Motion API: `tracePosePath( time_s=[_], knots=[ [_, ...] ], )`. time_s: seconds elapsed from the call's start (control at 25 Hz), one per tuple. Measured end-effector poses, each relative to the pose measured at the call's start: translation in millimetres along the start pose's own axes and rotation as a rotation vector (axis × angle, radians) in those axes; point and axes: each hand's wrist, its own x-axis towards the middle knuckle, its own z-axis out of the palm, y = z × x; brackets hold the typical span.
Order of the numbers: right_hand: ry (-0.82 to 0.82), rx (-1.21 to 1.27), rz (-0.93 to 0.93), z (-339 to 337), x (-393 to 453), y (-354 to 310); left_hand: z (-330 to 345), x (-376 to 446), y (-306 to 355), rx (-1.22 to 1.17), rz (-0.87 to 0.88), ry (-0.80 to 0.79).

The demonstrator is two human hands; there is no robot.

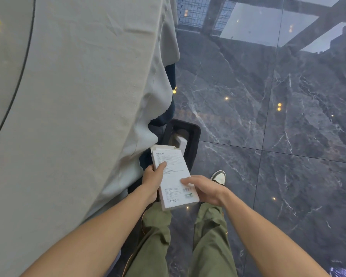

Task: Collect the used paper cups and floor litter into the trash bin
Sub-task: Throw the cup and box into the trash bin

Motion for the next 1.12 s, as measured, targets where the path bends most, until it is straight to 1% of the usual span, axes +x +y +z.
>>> tracePosePath(
  time_s=[0.04, 0.08, 0.16, 0.2, 0.28, 0.44, 0.64, 0.76, 0.84, 1.0, 1.12],
  knots=[
    [0.054, 0.076, -0.014, -1.1, 0.7, 2.4, 1.3, 1.4, -1.1, 0.012, -0.009, -0.005],
    [0.155, 0.113, -0.038, -2.3, 2.7, 3.9, 2.4, 2.2, -2.7, 0.030, -0.025, -0.011],
    [0.401, 0.061, -0.103, -5.9, 10.8, 3.6, 4.2, 1.0, -3.2, 0.081, -0.071, -0.048],
    [0.487, 0.010, -0.134, -8.1, 16.1, 1.8, 4.7, -0.3, -3.4, 0.112, -0.092, -0.080],
    [0.574, -0.097, -0.182, -10.9, 26.6, -4.5, 5.4, -1.3, -5.8, 0.177, -0.090, -0.118],
    [0.705, -0.349, -0.199, -10.1, 36.5, -23.2, 4.1, 0.9, -10.3, 0.252, -0.056, -0.087],
    [0.757, -0.564, -0.192, -8.3, 45.9, -44.9, -3.8, 6.3, -9.6, 0.270, -0.022, -0.055],
    [0.696, -0.613, -0.189, -3.0, 55.0, -50.9, -9.1, 12.1, -10.8, 0.280, -0.020, -0.039],
    [0.668, -0.706, -0.192, 0.2, 62.4, -53.2, -12.6, 17.1, -12.9, 0.289, -0.018, -0.034],
    [0.706, -0.945, -0.171, 0.4, 85.0, -57.4, -12.0, 30.5, -13.3, 0.279, -0.011, -0.039],
    [0.740, -1.024, -0.139, -9.2, 108.7, -59.8, -2.3, 48.9, -10.3, 0.261, 0.008, -0.051]
  ],
)
